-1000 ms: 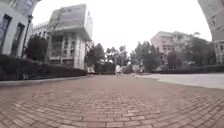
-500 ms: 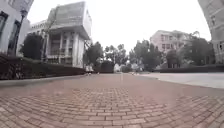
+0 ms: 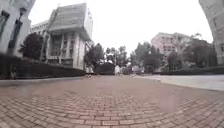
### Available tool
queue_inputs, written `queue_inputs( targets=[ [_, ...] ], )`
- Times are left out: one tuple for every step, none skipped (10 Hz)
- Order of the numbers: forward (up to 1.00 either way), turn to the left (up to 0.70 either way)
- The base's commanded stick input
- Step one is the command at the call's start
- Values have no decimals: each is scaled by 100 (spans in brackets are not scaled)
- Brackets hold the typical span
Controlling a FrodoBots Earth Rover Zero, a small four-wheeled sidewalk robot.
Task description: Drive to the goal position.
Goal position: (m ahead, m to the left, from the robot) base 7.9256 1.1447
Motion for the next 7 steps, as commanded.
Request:
queue_inputs(
  targets=[
    [70, 0],
    [70, 0],
    [70, 0],
    [70, 0],
    [70, 0],
    [70, 0],
    [70, 0]
  ],
)
